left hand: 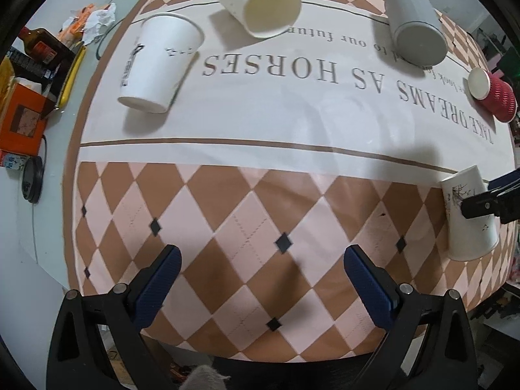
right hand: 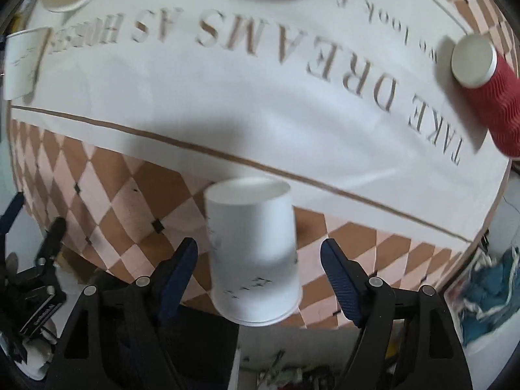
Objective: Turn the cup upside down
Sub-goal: 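Lower the inverted white cup onto the tablecloth with the right gripper, then open the right gripper and lift it away from the cup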
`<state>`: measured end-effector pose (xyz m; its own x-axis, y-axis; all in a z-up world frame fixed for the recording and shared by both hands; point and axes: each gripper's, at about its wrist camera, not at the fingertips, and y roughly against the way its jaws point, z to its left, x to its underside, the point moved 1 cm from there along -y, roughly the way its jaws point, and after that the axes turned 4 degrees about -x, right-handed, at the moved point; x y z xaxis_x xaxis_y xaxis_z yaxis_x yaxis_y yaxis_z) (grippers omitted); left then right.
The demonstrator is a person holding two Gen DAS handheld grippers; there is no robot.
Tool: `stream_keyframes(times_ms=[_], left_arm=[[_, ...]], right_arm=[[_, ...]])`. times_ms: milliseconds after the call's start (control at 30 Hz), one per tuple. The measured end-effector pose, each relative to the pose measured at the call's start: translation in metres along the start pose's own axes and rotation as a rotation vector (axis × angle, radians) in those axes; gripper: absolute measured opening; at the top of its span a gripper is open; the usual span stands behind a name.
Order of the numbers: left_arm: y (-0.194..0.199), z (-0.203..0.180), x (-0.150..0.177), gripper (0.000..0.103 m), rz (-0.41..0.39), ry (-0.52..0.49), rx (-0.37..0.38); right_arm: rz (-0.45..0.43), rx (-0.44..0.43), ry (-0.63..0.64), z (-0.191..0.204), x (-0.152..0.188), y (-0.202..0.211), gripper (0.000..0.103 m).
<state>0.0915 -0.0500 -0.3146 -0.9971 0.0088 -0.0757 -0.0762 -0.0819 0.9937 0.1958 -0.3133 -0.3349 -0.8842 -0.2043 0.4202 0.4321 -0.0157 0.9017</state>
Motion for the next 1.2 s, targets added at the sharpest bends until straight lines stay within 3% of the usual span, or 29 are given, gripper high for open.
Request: stream_keyframes(times_ms=[33,100,200,300,467,633,733,933,1100,1200], left_arm=[[0.000,-0.003,0.000,0.102,0.000,-0.001,0.004],[0.000,-0.008,0.000,0.103,0.001,-0.004,0.006],[0.000,-0.015,-0.001,0.103,0.009,-0.001,0.009],[0.000,-0.019,-0.004,0.103,0.013,0.013,0.008],[-0.008,-0.028,-0.027,0.103,0.027,0.058,0.011],[-0.013,-0.034,-0.042,0.103,0.026,0.085,-0.002],[-0.015,-0.042,-0.052,0.103,0.016,0.092,-0.012],[-0.014,-0.060,-0.056,0.103,-0.009,0.098,-0.022],[-0.005,-0.078,-0.051,0.103,-0.035,0.077,-0.026],[0.006,-0.091,-0.045,0.103,-0.057,0.051,-0.024]], right_arm=[[-0.007,-0.003,0.011,0.001,0.000,0.001,0.078],[-0.017,-0.004,0.018,0.003,0.005,-0.003,0.058],[-0.075,-0.026,0.008,0.009,0.020,-0.005,0.058],[-0.207,-0.052,0.008,0.009,0.021,0.016,0.058],[-0.524,-0.095,-0.022,0.002,0.026,0.055,0.058],[-0.795,-0.085,-0.048,-0.008,0.019,0.061,0.058],[-0.892,-0.064,-0.036,-0.012,0.025,0.055,0.058],[-0.978,-0.049,0.006,-0.007,0.047,0.036,0.059],[-0.936,-0.028,-0.004,-0.004,0.055,0.019,0.060],[-0.905,-0.019,-0.035,-0.009,0.063,0.012,0.069]])
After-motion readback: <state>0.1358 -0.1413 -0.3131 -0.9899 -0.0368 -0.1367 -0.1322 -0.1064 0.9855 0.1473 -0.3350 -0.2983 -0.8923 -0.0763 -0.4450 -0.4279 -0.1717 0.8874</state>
